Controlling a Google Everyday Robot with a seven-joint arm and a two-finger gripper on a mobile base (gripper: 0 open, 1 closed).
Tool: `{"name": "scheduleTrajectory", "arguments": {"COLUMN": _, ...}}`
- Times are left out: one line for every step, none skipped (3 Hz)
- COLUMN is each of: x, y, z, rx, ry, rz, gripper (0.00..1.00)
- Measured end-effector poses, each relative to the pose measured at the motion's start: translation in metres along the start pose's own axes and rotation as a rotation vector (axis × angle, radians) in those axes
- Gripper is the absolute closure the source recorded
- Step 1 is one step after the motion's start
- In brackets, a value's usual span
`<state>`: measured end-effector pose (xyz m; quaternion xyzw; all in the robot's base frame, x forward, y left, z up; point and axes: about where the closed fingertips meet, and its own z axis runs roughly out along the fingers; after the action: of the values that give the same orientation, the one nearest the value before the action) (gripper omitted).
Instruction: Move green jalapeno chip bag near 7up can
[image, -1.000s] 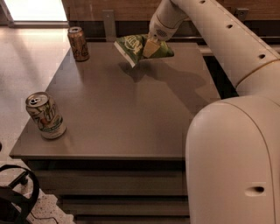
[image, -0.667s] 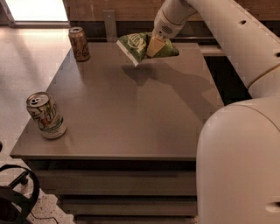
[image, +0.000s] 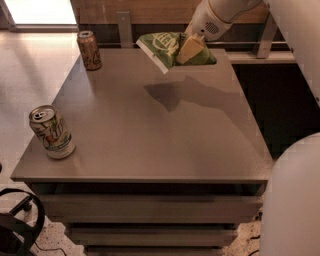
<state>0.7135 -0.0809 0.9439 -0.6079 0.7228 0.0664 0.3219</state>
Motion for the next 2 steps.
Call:
{"name": "scheduleTrajectory", "arguments": {"x": 0.001, "y": 0.022, "z": -0.017, "rx": -0.048, "ry": -0.051, "rz": -0.002, "gripper": 1.0}}
{"name": "scheduleTrajectory", "arguments": {"x": 0.002, "y": 0.049, "z": -0.024, "rx": -0.104, "ry": -0.092, "rz": -0.002, "gripper": 1.0}}
